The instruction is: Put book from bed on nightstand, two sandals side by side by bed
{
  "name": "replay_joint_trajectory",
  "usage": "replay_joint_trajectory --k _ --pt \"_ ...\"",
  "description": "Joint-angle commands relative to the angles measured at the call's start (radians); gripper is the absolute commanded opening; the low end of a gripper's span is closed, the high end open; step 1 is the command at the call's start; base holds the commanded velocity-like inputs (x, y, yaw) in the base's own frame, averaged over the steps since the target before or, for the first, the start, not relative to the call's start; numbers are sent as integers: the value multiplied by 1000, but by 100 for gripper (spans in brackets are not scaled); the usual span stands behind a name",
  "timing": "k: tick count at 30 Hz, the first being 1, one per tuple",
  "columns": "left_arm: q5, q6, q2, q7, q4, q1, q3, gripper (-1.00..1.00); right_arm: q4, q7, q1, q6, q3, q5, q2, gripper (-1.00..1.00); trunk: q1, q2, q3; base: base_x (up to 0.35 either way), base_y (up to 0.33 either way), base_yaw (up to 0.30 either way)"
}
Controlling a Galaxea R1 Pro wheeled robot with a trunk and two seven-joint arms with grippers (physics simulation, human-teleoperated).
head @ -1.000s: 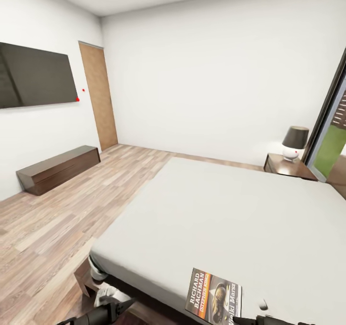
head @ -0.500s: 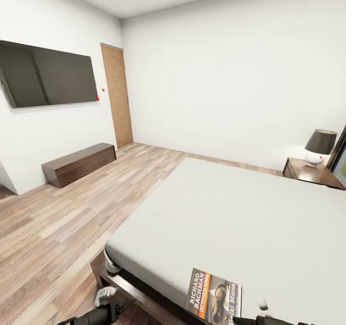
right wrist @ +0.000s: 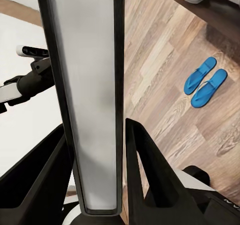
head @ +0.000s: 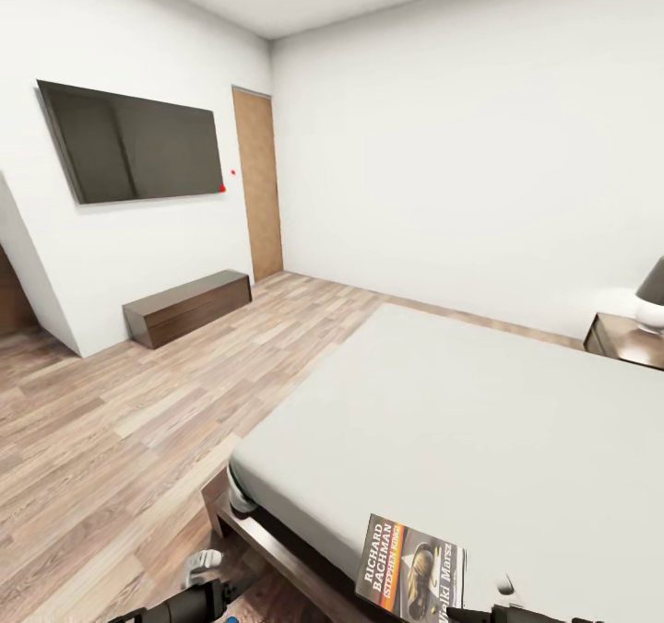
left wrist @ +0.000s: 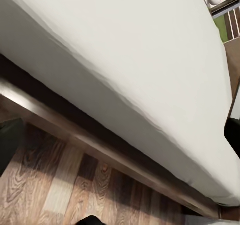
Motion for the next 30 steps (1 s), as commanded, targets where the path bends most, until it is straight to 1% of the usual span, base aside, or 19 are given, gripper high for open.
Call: replay_joint_trajectory --k 1,30 --pt "10 6 0 -2 0 -1 -7 100 -1 3 -1 11 5 -12 -1 -100 0 -1 -1 0 0 217" --pt "12 5 0 -1 0 -1 -7 100 0 3 -1 11 5 -12 -1 -100 0 -1 -1 0 0 217"
